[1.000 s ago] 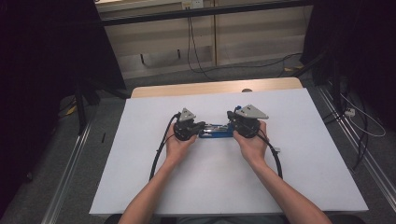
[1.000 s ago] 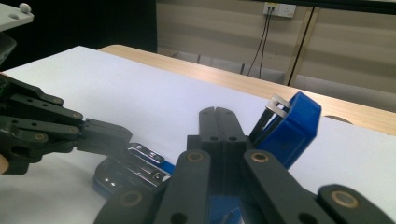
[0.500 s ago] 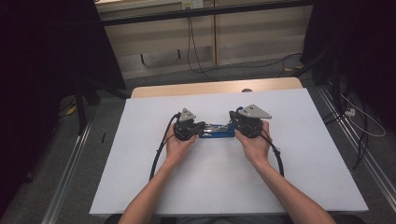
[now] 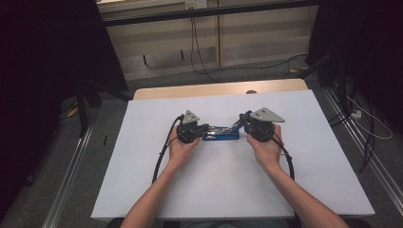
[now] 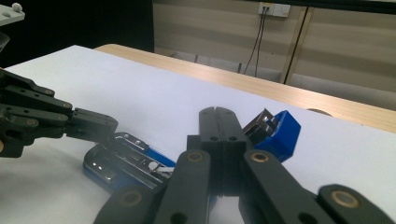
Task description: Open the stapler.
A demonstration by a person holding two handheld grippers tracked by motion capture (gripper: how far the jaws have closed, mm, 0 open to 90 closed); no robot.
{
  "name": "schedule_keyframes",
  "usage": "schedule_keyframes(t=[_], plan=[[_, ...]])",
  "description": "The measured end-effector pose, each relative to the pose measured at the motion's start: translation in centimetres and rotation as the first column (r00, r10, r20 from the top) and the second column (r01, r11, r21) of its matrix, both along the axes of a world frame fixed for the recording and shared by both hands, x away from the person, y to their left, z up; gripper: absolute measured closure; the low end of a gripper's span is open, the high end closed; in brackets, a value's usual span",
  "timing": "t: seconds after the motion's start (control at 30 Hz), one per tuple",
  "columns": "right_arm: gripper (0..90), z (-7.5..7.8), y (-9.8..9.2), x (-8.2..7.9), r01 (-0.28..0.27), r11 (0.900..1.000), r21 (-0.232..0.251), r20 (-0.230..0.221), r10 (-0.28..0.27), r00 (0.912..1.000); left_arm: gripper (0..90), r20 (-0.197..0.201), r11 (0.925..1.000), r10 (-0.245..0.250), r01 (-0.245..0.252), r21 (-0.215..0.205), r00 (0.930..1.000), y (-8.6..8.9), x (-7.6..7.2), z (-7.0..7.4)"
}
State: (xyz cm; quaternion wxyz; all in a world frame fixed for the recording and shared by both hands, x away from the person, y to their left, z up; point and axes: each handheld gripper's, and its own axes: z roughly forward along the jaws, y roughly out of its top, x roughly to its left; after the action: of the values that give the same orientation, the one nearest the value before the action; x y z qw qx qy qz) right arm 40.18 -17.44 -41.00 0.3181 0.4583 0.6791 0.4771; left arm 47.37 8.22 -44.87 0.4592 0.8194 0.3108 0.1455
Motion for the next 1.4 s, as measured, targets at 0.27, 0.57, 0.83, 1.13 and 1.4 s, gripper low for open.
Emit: schedule_keyframes(t=[0.27, 0.57, 0.83, 1.13, 1.4], plan=[[90.0, 0.0, -0.6, -0.1, 0.003, 1.000, 0.000, -0.005, -0.003, 1.0000, 90.0, 0.001, 1.0000, 0.001, -0.001, 0.003, 1.0000, 0.0, 0.0, 0.0], [90.0, 0.0, -1.1, 0.0, 0.001, 1.000, -0.005, -0.008, -0.001, 1.0000, 90.0, 0.004, 1.0000, 0.004, -0.004, 0.003, 1.0000, -0.1, -0.1, 0.0], [90.0, -0.4, -1.5, -0.2, -0.001, 1.000, -0.019, -0.019, 0.001, 0.9998, 90.0, 0.009, 1.0000, 0.003, -0.003, 0.004, 1.0000, -0.1, -0.1, 0.0], [90.0, -1.1, -2.4, -0.3, 0.006, 1.000, -0.018, -0.042, -0.007, 0.9991, 90.0, 0.006, 1.0000, 0.001, -0.001, 0.000, 1.0000, 0.0, -0.1, 0.0], [90.0, -1.3, -2.5, -0.4, 0.007, 1.000, -0.015, -0.047, -0.008, 0.9988, 90.0, 0.007, 1.0000, 0.001, -0.001, 0.000, 1.0000, 0.0, 0.0, 0.0]])
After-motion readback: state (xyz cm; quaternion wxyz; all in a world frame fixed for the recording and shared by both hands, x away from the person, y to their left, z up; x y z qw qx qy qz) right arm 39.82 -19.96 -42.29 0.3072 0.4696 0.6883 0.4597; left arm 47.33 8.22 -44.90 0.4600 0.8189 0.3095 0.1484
